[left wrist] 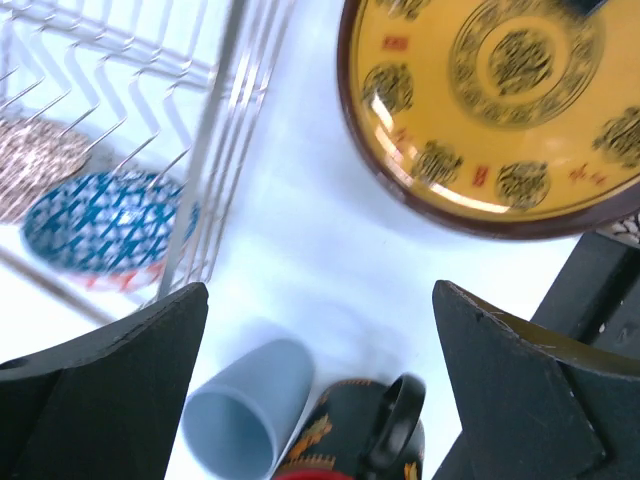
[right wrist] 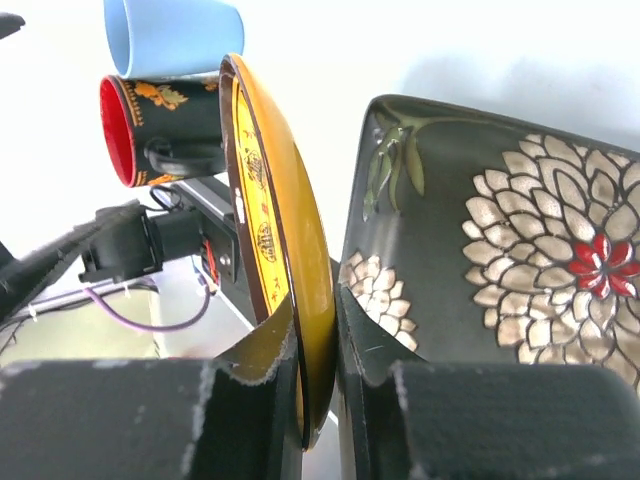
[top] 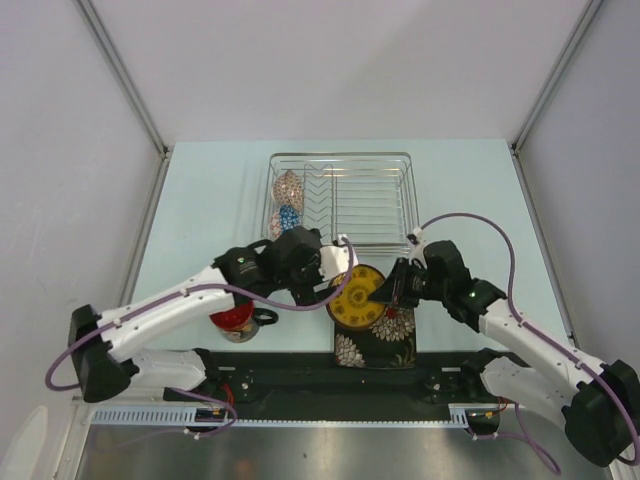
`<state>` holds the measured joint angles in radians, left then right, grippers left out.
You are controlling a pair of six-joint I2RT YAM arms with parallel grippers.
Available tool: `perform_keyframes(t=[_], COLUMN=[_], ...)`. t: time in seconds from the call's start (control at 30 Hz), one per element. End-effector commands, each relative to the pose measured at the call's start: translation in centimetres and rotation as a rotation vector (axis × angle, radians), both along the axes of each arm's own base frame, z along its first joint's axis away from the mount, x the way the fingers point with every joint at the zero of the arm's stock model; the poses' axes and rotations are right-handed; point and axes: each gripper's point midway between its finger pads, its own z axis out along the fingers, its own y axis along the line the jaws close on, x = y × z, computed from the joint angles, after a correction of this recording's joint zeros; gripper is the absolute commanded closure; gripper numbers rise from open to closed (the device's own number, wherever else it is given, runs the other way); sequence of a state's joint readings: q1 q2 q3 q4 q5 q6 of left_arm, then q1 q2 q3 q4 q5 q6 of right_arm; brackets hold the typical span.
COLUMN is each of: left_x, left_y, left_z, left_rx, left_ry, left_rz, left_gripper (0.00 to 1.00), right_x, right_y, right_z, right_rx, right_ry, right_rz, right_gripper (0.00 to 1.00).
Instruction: Load the mixed dishes into the dish rack
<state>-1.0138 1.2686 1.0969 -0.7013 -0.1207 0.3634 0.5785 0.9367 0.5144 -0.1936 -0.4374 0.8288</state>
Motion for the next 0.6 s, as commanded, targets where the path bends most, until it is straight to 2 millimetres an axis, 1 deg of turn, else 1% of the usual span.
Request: perform_keyframes(t=[0.0, 0.03, 0.07, 0.1, 0.13, 0.17, 0.2, 0.23, 0.27, 0.3, 0.33, 0.37, 0.4, 0.43, 0.47, 0.5, 0.53, 0.57], left_x=[0.1, 0.6, 1.2, 1.7, 2.1, 3.0, 3.3, 3.5, 3.8, 3.7, 3.7, 3.8, 3.6, 3.6, 3.7, 3.5, 3.4, 3.6], left_y=[3.3, 4.2, 5.2, 5.7, 6.2, 6.9, 7.3, 7.6, 8.1, 8.3, 8.6, 9.1, 9.4, 9.7, 10.2, 10.5, 10.9, 11.5], left_z=[1.7, 1.9, 2.7, 3.4, 3.9, 4.6, 5.6, 6.0, 6.1, 6.6, 6.7, 6.8, 6.7, 6.7, 6.6, 6.1, 6.2, 6.1], left_rx=[-0.006, -0.009, -0.039, -0.056, -0.076, -0.106, -0.138, -0.156, -0.166, -0.185, -0.191, -0.202, -0.207, -0.212, -0.215, -0.211, -0.219, -0.216], left_ry=[-0.018, -0.023, -0.034, -0.046, -0.055, -0.064, -0.079, -0.083, -0.074, -0.076, -0.074, -0.073, -0.073, -0.077, -0.077, -0.069, -0.077, -0.079], left_rz=[0.077, 0.105, 0.140, 0.158, 0.176, 0.214, 0.232, 0.246, 0.264, 0.275, 0.285, 0.301, 0.307, 0.316, 0.333, 0.337, 0.342, 0.357], left_gripper=[0.00, 0.00, 0.00, 0.00, 0.00, 0.00, 0.00, 0.00, 0.00, 0.00, 0.00, 0.00, 0.00, 0.00, 0.00, 0.00, 0.00, 0.00], right_x=[0.8, 1.6, 3.1, 4.1, 5.4, 7.3, 9.2, 11.4, 13.6, 15.0, 17.9, 19.0, 20.7, 22.0, 24.4, 25.3, 26.3, 27.8], right_y=[-0.4, -0.7, -1.0, -1.2, -1.3, -1.2, -1.5, -0.9, -1.0, -0.8, 0.3, 0.7, 1.0, 1.8, 2.7, 3.4, 4.1, 5.1], right_z=[5.2, 5.9, 9.2, 10.4, 10.9, 14.9, 16.8, 16.6, 22.1, 23.8, 23.6, 27.9, 28.3, 30.0, 28.4, 29.2, 30.0, 28.1], right_rx=[-0.038, -0.069, -0.111, -0.150, -0.205, -0.237, -0.288, -0.356, -0.402, -0.443, -0.508, -0.512, -0.640, -0.676, -0.786, -0.895, -0.937, -0.998], right_ry=[-0.153, -0.182, -0.298, -0.341, -0.354, -0.495, -0.564, -0.582, -0.753, -0.823, -0.862, -0.973, -1.093, -1.188, -1.219, -1.334, -1.411, -1.426], right_rz=[0.059, 0.046, 0.037, 0.029, 0.027, 0.036, -0.005, 0.007, -0.036, -0.036, -0.033, -0.085, -0.024, -0.042, -0.015, 0.055, 0.052, 0.093], right_gripper=[1.00, 1.00, 1.00, 1.00, 1.00, 1.00, 1.00, 1.00, 1.00, 1.00, 1.00, 1.00, 1.00, 1.00, 1.00, 1.00, 1.00, 1.00])
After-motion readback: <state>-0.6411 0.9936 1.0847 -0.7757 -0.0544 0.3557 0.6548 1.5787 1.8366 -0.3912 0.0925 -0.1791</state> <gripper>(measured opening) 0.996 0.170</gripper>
